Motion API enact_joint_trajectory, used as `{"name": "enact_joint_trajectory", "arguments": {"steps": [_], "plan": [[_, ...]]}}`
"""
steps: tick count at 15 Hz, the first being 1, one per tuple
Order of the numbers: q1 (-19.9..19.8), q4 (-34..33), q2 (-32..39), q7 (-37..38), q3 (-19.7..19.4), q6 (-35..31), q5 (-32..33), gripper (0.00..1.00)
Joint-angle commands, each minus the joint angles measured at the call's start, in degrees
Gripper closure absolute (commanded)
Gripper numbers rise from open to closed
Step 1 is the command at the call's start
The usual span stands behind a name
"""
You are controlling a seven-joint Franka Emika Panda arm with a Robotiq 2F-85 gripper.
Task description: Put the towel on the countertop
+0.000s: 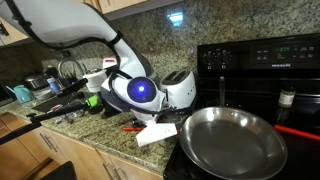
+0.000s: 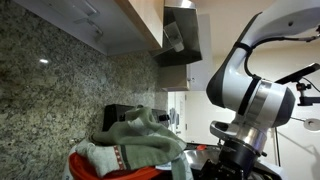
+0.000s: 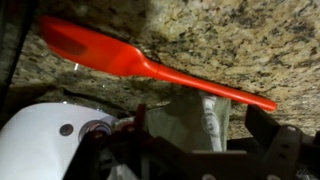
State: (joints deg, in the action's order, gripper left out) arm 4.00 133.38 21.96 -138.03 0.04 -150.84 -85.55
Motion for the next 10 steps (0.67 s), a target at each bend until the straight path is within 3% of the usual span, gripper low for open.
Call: {"name": "enact_joint_trajectory", "arguments": {"steps": [1,10], "plan": [[2.0,-0.3,1.1,2.5,0.5,-2.0,2.9,0.0],[4.8,-1.6,0.7,-2.8,1.6,-1.9,-1.2,0.0]]}}
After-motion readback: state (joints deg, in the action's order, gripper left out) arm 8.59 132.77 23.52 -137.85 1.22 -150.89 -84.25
